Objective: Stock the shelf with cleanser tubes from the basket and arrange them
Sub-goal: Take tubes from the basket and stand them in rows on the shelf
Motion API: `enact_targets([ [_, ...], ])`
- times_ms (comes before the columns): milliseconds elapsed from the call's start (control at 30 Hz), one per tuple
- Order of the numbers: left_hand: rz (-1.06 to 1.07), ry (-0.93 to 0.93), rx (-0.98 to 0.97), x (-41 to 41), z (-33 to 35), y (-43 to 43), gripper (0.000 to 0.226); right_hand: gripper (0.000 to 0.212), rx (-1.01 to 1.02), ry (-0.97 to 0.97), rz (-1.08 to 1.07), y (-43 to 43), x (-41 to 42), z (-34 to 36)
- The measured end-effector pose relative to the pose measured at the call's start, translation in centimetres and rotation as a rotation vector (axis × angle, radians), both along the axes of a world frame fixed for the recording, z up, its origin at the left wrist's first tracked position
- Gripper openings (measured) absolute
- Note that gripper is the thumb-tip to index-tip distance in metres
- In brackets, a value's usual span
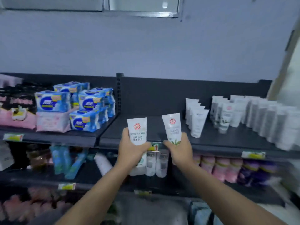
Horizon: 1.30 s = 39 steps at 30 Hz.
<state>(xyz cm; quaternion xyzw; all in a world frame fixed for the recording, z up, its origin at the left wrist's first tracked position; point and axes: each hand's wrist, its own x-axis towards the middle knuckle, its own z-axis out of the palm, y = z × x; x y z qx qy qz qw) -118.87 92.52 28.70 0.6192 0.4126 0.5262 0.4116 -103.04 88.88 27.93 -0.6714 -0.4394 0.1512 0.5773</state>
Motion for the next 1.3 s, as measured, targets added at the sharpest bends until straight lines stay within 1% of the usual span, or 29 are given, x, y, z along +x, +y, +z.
enact_targets([
  [167, -0.088, -0.004, 0.023, 11.6, 1.3, -0.8, 0.044, 0.03, 0.11, 0.03, -0.066, -2.5, 10.8, 1.5],
  [333, -0.153, -0.017, 0.056, 19.8, 1.8, -1.2, 0.047, 0.035, 0.175, 0.12, -0.123, -3.2, 18.4, 1.6],
  [433, -0.224, 0.01, 0.086, 23.6, 2.5, -0.9, 0.048, 0.037, 0.184, 0.147, -0.178, -3.2, 21.6, 1.6],
  [533, -0.341, 0.004, 0.124, 27.1, 3.1, 0.1, 0.048, 0.04, 0.202, 0.155, -0.252, -2.9, 24.2, 1.6],
  [667, -0.505, 0.034, 0.105, 32.1, 2.6, 1.7, 0.049, 0.041, 0.185, 0.186, -0.347, -3.1, 26.6, 0.7],
  [800, -0.565, 0.025, 0.079, 36.3, 1.8, 3.4, 0.047, 0.037, 0.176, 0.165, -0.426, -3.7, 28.8, 0.8],
  [900, -0.575, 0.025, 0.061, 38.3, 1.4, 4.3, 0.053, 0.036, 0.185, 0.149, -0.408, -4.0, 30.1, 1.3],
  [1067, -0.552, 0.048, 0.087, 40.6, 1.1, 5.0, 0.057, 0.042, 0.156, 0.097, -0.323, -3.2, 32.2, 1.7],
  [1200, -0.568, 0.189, 0.059, 40.9, 1.0, 5.9, 0.062, 0.045, 0.096, 0.102, -0.187, -2.1, 32.7, 1.5],
  [1233, -0.569, 0.225, 0.039, 40.8, 0.9, 6.2, 0.059, 0.046, 0.092, 0.106, -0.143, -1.9, 32.9, 1.4],
  [1300, -0.572, 0.286, 0.01, 40.4, 0.5, 6.5, 0.043, 0.047, 0.093, 0.103, -0.088, -1.5, 33.1, 1.1],
])
